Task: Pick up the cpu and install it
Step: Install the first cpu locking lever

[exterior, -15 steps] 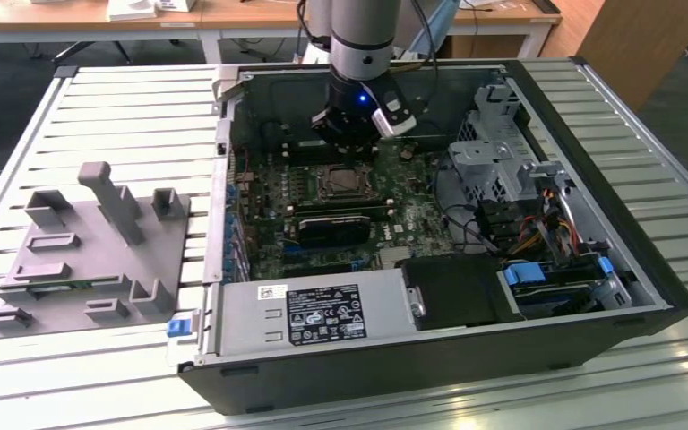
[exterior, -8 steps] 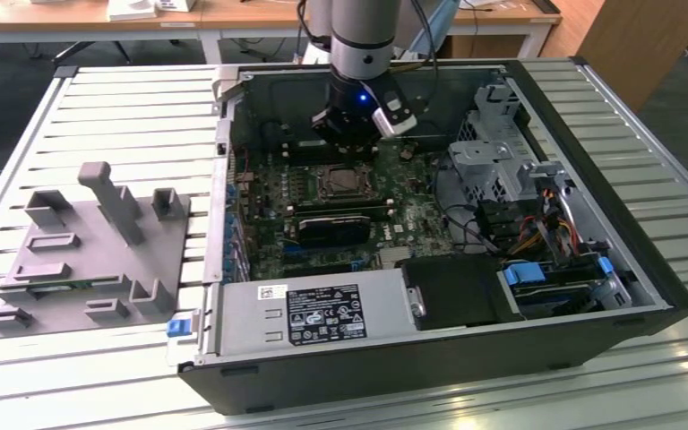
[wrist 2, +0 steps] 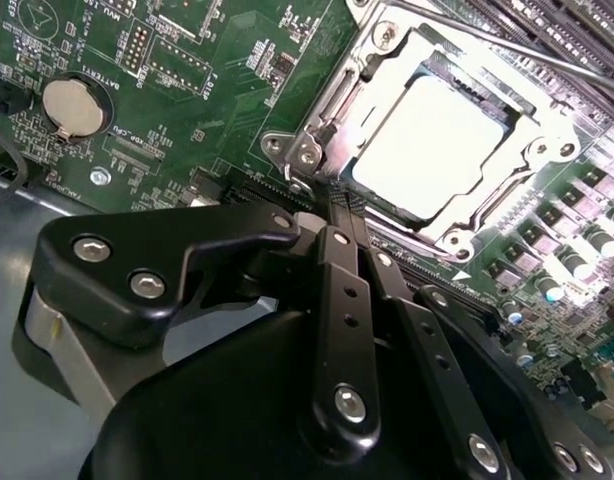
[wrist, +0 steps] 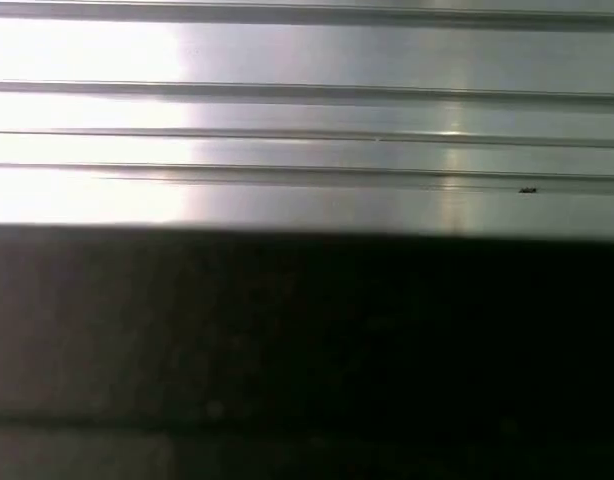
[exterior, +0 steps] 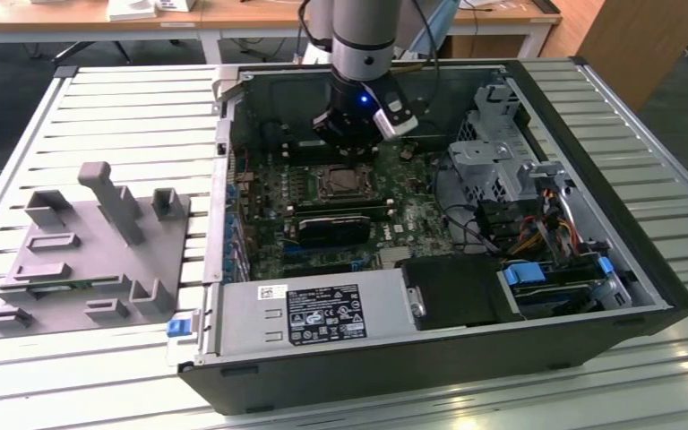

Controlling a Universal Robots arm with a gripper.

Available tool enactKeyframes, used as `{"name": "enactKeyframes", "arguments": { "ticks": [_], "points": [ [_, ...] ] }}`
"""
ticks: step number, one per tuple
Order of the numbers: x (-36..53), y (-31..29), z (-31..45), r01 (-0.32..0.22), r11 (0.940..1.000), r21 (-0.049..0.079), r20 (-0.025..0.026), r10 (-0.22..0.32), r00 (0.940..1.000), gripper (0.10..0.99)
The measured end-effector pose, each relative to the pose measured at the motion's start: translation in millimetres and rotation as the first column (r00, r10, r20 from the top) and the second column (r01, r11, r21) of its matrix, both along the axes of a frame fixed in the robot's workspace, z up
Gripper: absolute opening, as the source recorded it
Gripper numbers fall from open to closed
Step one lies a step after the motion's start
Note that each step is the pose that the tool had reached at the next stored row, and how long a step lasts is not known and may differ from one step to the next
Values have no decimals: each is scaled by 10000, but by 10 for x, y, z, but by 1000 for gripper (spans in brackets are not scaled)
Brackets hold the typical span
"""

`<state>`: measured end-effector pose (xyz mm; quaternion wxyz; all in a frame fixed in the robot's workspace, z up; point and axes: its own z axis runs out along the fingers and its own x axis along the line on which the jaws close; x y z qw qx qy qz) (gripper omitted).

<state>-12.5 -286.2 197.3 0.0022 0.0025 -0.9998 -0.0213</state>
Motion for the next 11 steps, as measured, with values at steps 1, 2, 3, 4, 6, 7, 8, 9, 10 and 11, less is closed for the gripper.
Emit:
{"name": "enactKeyframes", "arguments": {
  "ticks": [1, 2, 3, 4, 6, 7, 8, 9, 10, 11],
  "points": [
    [2, 1, -2, 0, 10000, -5, -1, 0, 10000, 106],
    [4, 3, -3, 0, 10000, -5, 0, 0, 10000, 106],
    [5, 6, -4, 0, 10000, -4, 2, 0, 10000, 106],
    [6, 10, -4, 0, 10000, -2, 3, 0, 10000, 106],
    [6, 15, -3, -2, 10000, 8, 3, 2, 10000, 106],
    [7, 17, 5, -2, 10000, 18, 8, 2, 10000, 106],
    [7, 18, 25, -2, 10000, 23, 10, 2, 10000, 106],
    [6, 17, 57, 0, 10000, 17, 7, 0, 10000, 106],
    [5, 16, 92, 0, 10000, 11, 3, 0, 10000, 106],
    [5, 16, 127, 0, 10000, 10, 3, 0, 10000, 106]
  ]
}}
